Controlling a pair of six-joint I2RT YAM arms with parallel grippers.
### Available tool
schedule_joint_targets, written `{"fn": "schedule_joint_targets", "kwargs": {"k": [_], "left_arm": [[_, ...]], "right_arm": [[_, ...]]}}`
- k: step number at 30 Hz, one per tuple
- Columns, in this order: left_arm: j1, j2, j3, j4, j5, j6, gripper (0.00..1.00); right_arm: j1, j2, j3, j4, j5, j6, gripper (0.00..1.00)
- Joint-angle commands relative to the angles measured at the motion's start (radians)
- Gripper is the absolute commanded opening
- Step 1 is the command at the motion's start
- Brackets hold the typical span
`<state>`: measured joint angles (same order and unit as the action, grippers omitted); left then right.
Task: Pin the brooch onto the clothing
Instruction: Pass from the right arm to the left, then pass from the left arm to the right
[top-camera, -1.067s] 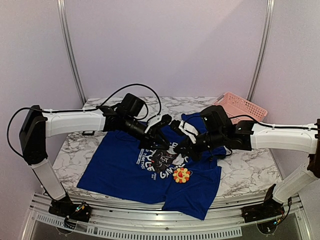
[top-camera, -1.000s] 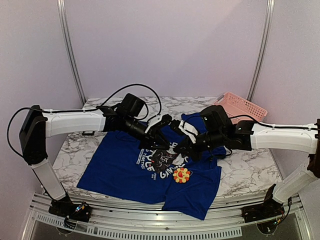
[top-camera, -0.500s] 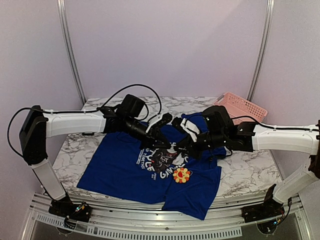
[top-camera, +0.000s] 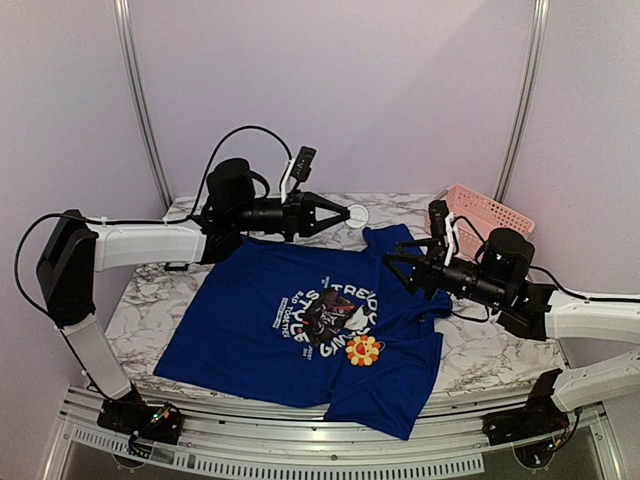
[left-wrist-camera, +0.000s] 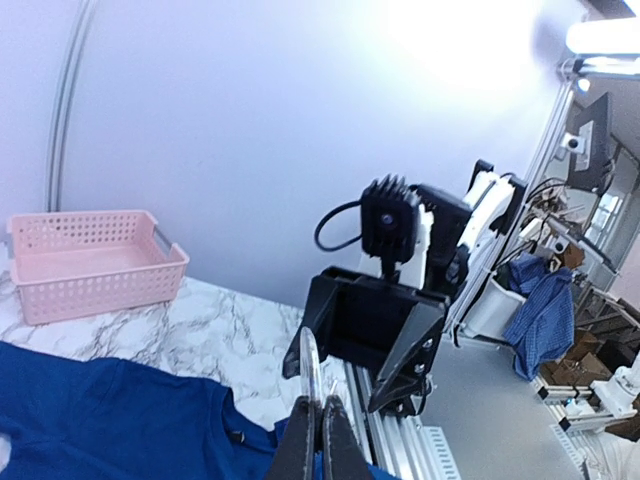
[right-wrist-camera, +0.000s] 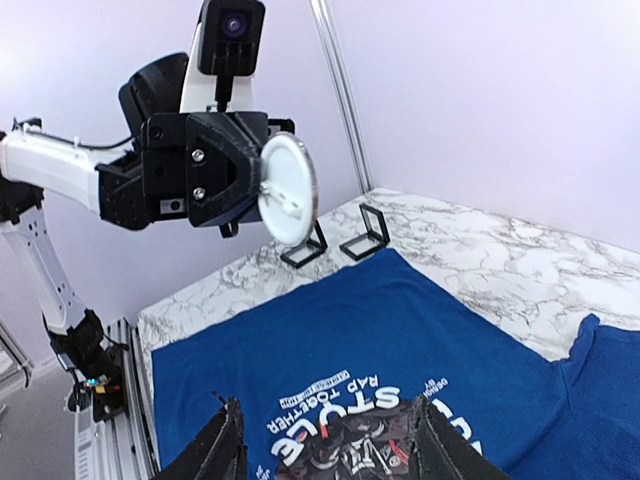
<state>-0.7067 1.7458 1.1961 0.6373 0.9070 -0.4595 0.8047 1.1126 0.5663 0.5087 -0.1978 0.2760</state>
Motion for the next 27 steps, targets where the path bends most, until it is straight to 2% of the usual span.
{"fn": "schedule_joint_targets", "kwargs": {"k": [1,5,10,15,22,27], "left_arm": [[-0.02,0.016,0.007,0.246,-0.044,-0.21,0.0],[-0.037,0.012,-0.008,0.267,-0.063,-0.244,0.0],[-0.066,0.013,-0.013,0.311,-0.065,-0.248,0.0],[-0.08,0.029,-0.011,0.317,-0.079,-0.228,0.0],[-0.088,0.036,-0.005,0.313,-0.067,-0.225,0.0],[-0.088,0.04,-0.003,0.317,-0.067,-0.231,0.0]], "right_arm": [[0.003,0.11,-0.002,0.421,0.025,0.129,0.52],[0.012,0.195,0.057,0.522,-0.008,0.115,0.5],[0.016,0.239,0.104,0.525,-0.026,0.094,0.49],[0.016,0.271,0.151,0.519,-0.12,0.083,0.42],[0.017,0.278,0.15,0.53,-0.136,0.068,0.11],[0.017,0.261,0.137,0.52,-0.143,0.059,0.11]]}}
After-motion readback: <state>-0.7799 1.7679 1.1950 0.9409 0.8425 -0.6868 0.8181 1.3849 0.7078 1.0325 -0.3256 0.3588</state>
